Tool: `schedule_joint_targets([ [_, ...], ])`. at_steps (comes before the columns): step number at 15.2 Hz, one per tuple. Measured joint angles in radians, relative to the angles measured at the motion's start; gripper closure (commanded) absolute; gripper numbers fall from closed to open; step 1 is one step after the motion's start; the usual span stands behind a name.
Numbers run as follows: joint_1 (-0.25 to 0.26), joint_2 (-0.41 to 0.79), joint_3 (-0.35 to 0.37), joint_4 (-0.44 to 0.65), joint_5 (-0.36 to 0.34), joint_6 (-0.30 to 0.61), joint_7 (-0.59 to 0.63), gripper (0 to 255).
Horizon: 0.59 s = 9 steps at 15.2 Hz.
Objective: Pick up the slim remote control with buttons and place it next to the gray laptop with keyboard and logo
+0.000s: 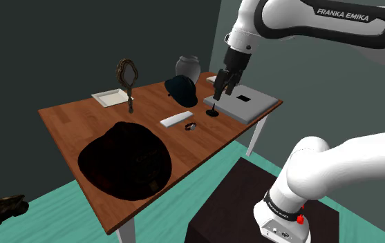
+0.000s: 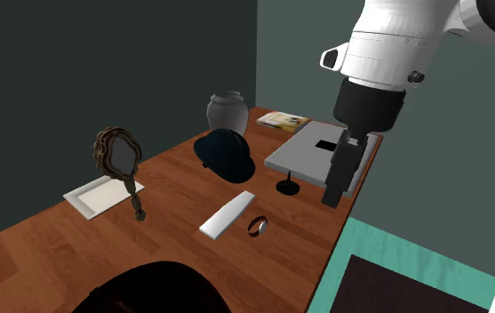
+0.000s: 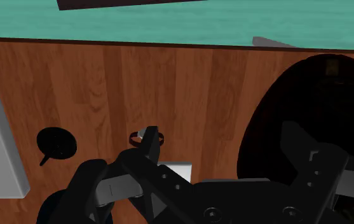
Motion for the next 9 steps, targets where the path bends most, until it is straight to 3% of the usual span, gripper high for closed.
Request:
schedule_joint_targets([
  [3,0.009,0.018,-0.03,-0.018,-0.019,0.028,-0.069,0],
  [9,0.059,0.148,-0.159,-0.03,-0.091,0.145,-0.401,0],
])
